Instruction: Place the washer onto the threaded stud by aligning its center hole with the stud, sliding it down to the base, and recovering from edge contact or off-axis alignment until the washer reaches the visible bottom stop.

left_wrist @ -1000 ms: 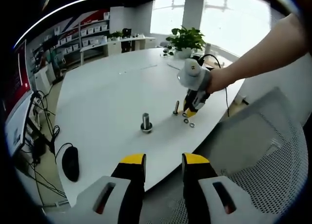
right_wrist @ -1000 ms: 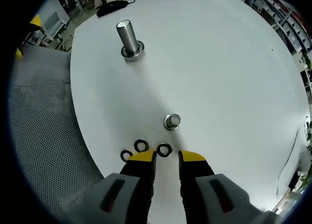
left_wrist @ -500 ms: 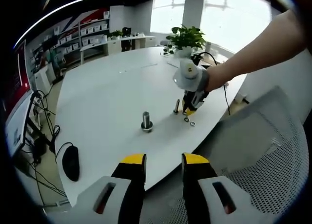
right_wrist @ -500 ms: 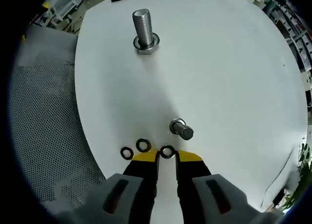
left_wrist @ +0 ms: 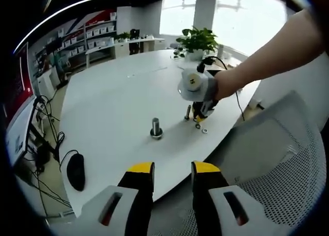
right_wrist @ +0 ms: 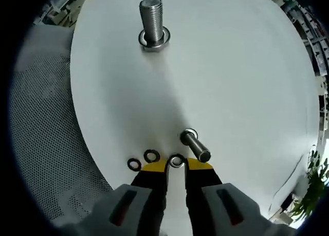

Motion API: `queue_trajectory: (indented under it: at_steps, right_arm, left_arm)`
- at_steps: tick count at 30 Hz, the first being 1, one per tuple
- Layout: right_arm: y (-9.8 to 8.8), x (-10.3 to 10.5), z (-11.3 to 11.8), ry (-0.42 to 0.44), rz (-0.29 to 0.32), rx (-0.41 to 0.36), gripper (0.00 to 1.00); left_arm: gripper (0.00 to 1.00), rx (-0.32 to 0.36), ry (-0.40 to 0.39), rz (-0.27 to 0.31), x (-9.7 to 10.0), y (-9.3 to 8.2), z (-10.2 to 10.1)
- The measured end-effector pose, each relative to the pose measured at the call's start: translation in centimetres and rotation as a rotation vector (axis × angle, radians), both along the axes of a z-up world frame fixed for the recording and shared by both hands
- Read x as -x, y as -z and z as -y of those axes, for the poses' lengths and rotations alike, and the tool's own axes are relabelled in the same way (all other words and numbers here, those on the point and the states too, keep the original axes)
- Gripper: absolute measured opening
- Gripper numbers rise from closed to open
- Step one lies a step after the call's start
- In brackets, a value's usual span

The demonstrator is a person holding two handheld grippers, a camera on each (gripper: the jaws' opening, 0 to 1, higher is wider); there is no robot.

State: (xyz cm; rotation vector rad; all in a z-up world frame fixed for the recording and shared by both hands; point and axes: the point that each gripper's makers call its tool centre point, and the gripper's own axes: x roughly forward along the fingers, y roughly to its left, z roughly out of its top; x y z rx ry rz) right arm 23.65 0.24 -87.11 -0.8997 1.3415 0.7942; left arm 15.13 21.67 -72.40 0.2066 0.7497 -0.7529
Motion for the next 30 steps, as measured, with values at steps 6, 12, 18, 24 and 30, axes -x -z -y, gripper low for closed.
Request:
queue_trajectory:
  at_steps: [6,12,18,24,30]
  right_arm:
    - [-0.3,0.2,0.1,0.07,0.099,-0.152,0.14]
    - [-0.4,0.3,0.3,0.147,0.115,-0.234,0.14]
    - [-1.0,0.3,-0.3,0.115,0.105,-0.208,0.13]
    - [-2.4,-0.3,-0.9,0.141,0.111,-0.245,0.14]
    - [-4.2,-0.6,-1.5,0.139,0.122,-0.272,0.14]
  left_arm:
    - [0.27,-0.002,0.004,0.002,0.0,0.0,0.0]
    - [0.27,-0.001,0.006,0.002,0.0,-0.1,0.0]
    - [0.26,0.0,0.009,0.001,0.1,0.0,0.0]
    - [0.26,0.001,0.009,0.003,0.0,-0.1,0.0]
    - [0.26,0.003,0.008,0.005,0.0,-0.1,0.0]
